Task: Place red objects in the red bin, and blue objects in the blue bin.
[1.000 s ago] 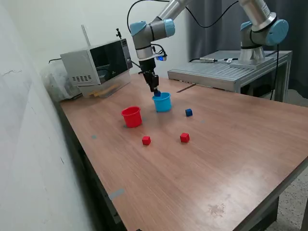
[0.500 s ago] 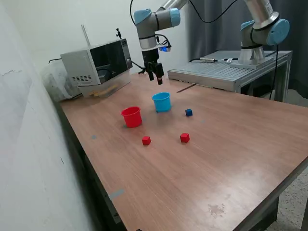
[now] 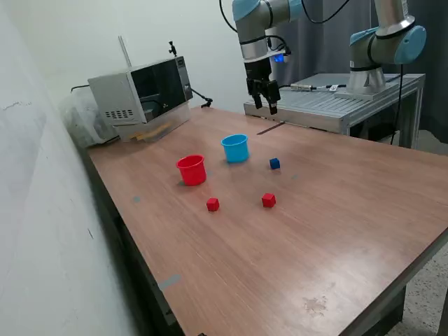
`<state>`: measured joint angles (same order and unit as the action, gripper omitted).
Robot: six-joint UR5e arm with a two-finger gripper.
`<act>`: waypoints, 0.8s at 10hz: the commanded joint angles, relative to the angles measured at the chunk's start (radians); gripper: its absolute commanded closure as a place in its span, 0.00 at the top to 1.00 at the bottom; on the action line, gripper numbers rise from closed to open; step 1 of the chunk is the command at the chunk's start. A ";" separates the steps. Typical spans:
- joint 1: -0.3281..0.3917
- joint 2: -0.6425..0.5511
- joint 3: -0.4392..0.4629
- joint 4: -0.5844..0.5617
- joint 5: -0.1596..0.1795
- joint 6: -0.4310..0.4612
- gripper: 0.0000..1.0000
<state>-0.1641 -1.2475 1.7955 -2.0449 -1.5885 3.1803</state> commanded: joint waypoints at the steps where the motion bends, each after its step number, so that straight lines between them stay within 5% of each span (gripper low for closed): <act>1: 0.018 0.049 0.024 -0.030 0.118 0.088 1.00; 8: 0.049 0.269 -0.053 -0.201 0.124 0.196 1.00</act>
<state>-0.1210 -1.0220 1.7483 -2.2150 -1.4642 3.3710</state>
